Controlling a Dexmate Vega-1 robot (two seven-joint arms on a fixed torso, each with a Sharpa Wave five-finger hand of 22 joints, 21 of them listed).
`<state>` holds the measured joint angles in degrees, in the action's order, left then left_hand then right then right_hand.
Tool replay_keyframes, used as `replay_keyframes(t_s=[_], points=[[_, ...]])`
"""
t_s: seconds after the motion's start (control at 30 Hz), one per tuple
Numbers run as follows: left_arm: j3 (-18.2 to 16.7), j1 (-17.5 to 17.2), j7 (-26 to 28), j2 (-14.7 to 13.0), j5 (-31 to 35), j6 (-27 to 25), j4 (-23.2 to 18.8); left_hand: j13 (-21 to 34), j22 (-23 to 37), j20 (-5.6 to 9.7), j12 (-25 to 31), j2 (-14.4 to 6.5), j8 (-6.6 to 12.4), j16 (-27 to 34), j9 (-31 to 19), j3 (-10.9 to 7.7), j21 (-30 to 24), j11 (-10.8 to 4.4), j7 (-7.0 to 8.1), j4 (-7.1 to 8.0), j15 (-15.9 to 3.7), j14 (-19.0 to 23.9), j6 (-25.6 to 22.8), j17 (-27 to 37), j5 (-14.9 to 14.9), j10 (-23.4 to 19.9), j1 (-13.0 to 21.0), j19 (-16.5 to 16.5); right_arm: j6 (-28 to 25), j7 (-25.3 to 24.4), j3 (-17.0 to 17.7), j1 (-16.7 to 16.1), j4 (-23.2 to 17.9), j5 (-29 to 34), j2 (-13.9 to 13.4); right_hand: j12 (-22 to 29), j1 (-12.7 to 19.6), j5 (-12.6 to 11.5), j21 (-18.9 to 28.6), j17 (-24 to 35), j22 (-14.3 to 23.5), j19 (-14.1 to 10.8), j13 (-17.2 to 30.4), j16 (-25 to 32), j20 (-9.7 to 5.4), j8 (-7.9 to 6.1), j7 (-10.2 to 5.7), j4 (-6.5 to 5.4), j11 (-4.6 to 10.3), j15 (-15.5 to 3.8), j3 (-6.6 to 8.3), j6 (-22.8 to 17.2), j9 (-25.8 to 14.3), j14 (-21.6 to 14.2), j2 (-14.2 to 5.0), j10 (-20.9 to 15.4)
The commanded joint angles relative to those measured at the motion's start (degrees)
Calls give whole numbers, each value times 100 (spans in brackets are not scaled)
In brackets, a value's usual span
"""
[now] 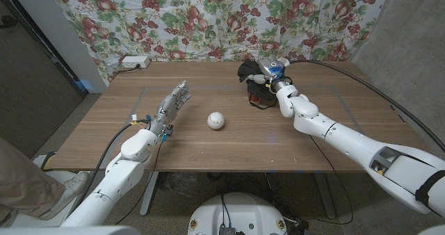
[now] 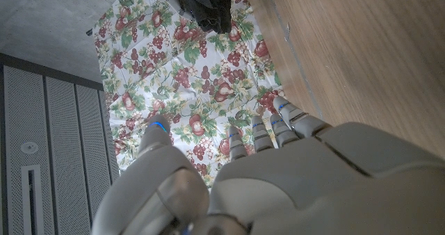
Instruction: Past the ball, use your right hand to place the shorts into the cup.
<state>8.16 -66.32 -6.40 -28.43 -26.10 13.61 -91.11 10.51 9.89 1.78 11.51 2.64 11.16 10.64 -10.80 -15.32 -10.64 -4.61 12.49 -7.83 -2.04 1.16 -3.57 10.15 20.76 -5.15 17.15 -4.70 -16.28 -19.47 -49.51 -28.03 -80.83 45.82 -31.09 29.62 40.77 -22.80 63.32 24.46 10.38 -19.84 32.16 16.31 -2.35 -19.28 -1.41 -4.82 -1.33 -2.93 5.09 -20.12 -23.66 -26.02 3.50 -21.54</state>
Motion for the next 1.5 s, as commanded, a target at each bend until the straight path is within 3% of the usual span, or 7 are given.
replay_keyframes(t_s=[0.03, 0.37, 0.8, 0.87, 1.03, 1.17, 1.5], points=[[-15, -16, -22, 12, -17, 37, 32, 35, 18, 318, 23, -37, 3, 24, -8, -37, -49, -29, 10, -12, -296, 46, -36, 17, -16, -38, 39, -36, 135, 208, 66, -29, -113, 118, -20, -79, -259, -63, -58, -8, -9, 51, -60, -28, -79, 55, 26, -108, -4, -490, -101, 36, 51, 79, 54, 37], [-10, -13, -40, 32, -22, 93, 65, 35, 18, 318, 22, -37, 1, 21, -8, -38, -49, -28, 10, -13, -295, 43, -30, 17, -19, -37, 41, -35, 296, 283, 132, -38, -152, 88, -39, -345, -758, -164, -295, -95, -28, 345, -266, -84, 140, 222, 80, -274, 17, -335, -342, 132, 227, 290, 135, 145], [-26, -50, -43, 16, -36, 105, 51, 36, 18, 320, 22, -36, 4, 21, -8, -40, -49, -37, 9, -15, -300, 50, -40, 17, -23, -42, 45, -37, 491, 374, 200, -48, -151, -1, -50, -846, -1118, -372, -694, -382, -39, 645, -671, -384, 509, 502, 108, -271, -81, 119, -576, 349, 504, 1038, 161, 492], [-24, -50, -47, 11, -36, 101, 49, 36, 18, 318, 23, -36, 4, 20, -8, -40, -48, -36, 10, -15, -301, 48, -39, 18, -23, -43, 45, -35, 542, 415, 231, -57, -157, -74, -54, -966, -1251, -407, -834, -461, -45, 799, -780, -418, 689, 583, 103, -289, -94, 188, -654, 441, 575, 1136, 169, 589], [-19, -49, -49, 14, -36, 106, 51, 36, 18, 320, 21, -36, 3, 21, -8, -41, -49, -35, 10, -15, -299, 51, -38, 18, -25, -41, 46, -36, 712, 433, 266, -52, -135, -166, -96, -1086, -1441, -427, -983, -544, -50, 939, -889, -444, 837, 679, 117, -334, -105, 263, -740, 587, 649, 1224, 145, 692], [-13, -48, -41, 14, -27, 105, 48, 36, 18, 323, 23, -36, 2, 18, -8, -42, -49, -25, 10, -15, -295, 45, -35, 18, -26, -47, 47, -36, 807, 438, 307, -53, -133, -222, -126, -1235, -1886, -439, -1284, -692, -59, 1240, -1064, -506, 1192, 748, 114, -412, -156, 387, -952, 668, 765, 1444, 156, 783], [-4, -29, -24, 8, -13, 103, 27, 36, 17, 320, 21, -36, 7, 17, -8, -43, -47, -32, 9, -16, -294, 46, -46, 18, -29, -43, 49, -33, 884, 434, 476, -142, -301, -376, -199, -1368, -2018, -479, -1536, -819, -69, 1476, -1206, -536, 1311, 792, 104, -370, -201, 416, -1021, 758, 861, 1593, 95, 922]])
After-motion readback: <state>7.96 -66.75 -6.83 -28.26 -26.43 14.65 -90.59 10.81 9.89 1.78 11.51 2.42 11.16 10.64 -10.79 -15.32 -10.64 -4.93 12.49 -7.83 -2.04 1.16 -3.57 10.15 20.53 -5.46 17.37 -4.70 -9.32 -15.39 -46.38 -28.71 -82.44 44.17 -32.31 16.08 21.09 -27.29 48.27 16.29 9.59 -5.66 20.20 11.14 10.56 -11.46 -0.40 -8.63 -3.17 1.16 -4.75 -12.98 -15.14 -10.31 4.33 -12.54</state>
